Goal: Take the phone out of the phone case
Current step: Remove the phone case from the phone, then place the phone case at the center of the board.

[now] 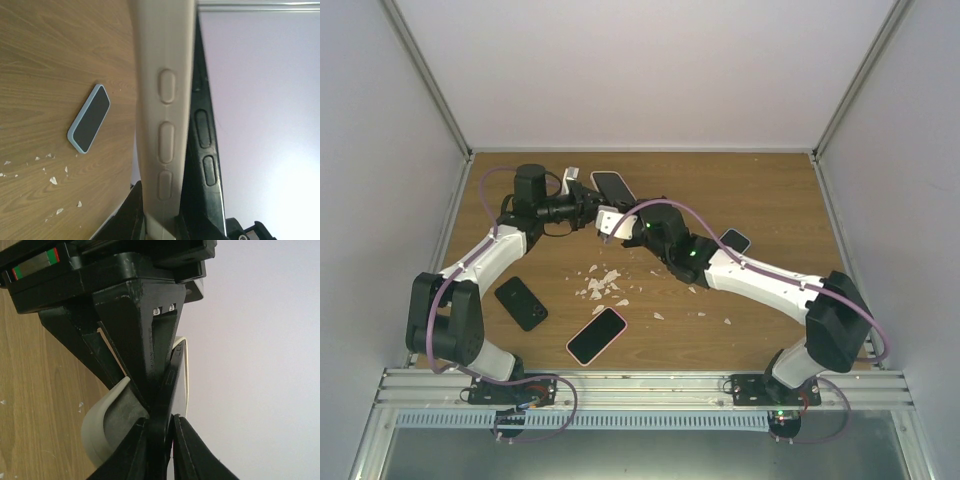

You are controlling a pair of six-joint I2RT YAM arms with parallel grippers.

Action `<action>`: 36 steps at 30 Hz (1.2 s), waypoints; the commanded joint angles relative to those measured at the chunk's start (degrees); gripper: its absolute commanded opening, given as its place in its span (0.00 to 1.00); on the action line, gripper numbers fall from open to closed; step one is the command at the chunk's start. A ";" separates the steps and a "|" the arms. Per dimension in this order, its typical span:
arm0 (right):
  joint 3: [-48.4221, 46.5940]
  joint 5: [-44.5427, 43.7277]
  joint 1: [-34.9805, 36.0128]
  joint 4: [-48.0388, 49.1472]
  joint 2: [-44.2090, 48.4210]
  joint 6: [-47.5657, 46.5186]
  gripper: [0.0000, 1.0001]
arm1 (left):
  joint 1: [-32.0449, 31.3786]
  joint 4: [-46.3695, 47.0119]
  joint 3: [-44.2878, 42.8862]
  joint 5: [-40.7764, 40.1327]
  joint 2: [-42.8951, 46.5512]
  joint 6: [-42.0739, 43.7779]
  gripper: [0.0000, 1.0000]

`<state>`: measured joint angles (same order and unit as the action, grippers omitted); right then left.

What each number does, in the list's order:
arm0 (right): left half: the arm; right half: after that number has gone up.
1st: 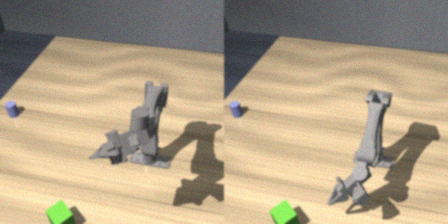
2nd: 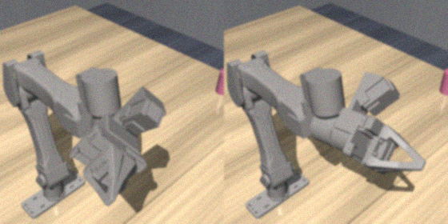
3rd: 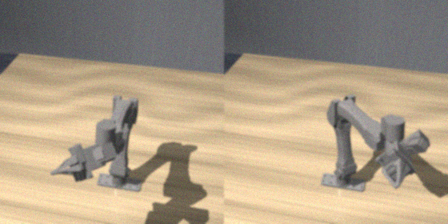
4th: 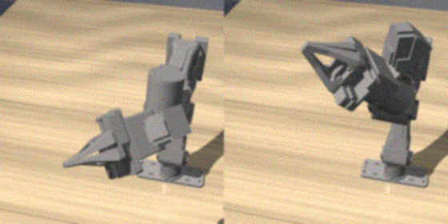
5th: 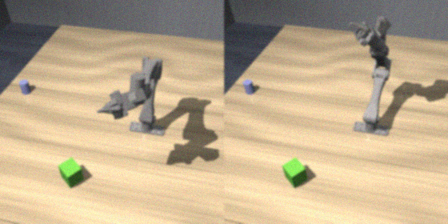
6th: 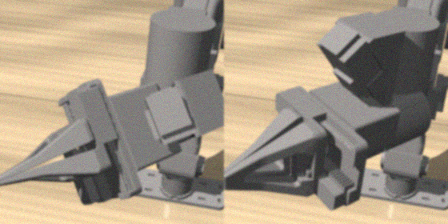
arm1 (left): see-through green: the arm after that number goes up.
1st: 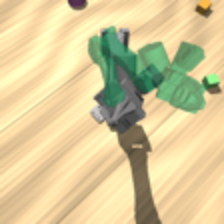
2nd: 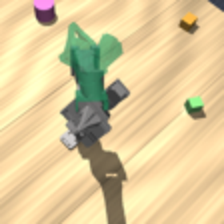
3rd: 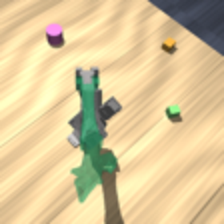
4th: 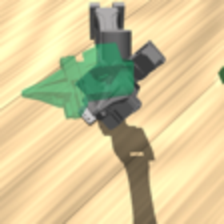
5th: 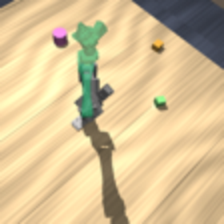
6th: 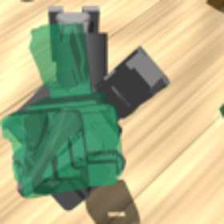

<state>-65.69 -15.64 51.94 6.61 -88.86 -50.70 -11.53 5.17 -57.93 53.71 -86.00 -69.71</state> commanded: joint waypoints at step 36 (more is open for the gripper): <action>-15.30 6.81 -7.31 -19.34 6.09 11.55 0.00 | -0.77 -11.78 -1.23 -7.39 -0.40 16.30 0.00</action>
<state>-79.64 -8.75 45.01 -13.96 -86.04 -40.01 -12.71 -7.40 -58.39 47.62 -86.43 -56.40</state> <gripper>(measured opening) 0.092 0.092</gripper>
